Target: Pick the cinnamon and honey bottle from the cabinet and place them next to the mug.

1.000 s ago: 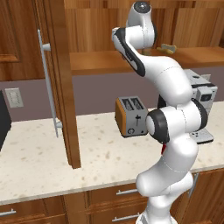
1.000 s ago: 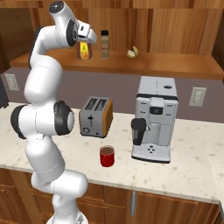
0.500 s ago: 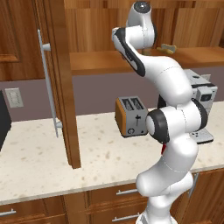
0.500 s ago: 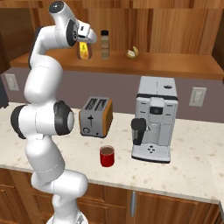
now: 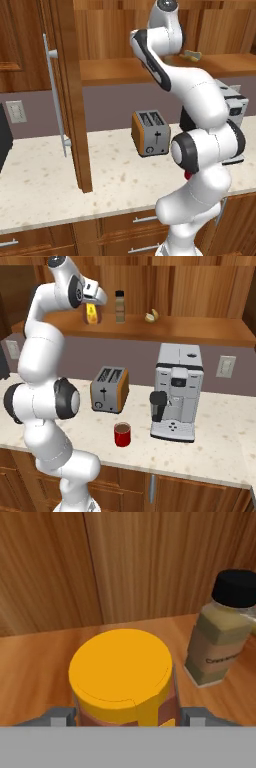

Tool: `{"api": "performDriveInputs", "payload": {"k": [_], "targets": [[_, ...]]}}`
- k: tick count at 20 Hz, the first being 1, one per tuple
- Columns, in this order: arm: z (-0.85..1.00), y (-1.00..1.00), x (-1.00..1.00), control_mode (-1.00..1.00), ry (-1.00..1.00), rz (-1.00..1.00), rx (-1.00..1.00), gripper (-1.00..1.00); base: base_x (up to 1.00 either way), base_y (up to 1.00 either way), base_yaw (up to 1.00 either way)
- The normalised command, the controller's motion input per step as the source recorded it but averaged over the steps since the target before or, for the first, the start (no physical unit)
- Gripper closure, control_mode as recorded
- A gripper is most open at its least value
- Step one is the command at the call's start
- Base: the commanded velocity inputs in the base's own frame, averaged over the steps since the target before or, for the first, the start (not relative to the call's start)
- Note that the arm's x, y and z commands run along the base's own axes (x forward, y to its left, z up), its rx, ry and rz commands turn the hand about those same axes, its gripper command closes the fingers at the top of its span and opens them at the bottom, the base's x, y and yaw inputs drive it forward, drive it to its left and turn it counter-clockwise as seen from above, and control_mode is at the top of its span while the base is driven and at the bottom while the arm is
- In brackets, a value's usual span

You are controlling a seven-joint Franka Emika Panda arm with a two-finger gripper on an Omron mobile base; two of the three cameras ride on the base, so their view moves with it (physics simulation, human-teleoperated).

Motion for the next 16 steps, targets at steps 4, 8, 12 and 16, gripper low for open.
{"api": "performDriveInputs", "payload": {"k": [4,8,12,16], "targets": [[0.00,0.00,-0.64,-1.00,-0.08,0.00,0.00,1.00,0.00,0.00,0.00],[0.00,0.00,-0.57,-1.00,-0.09,0.00,0.00,1.00,0.00,0.00,0.00],[0.00,0.00,-0.65,-1.00,-0.05,0.00,0.00,1.00,0.00,0.00,0.00],[0.00,0.00,-0.83,-1.00,0.00,0.00,0.00,1.00,0.00,0.00,0.00]]}}
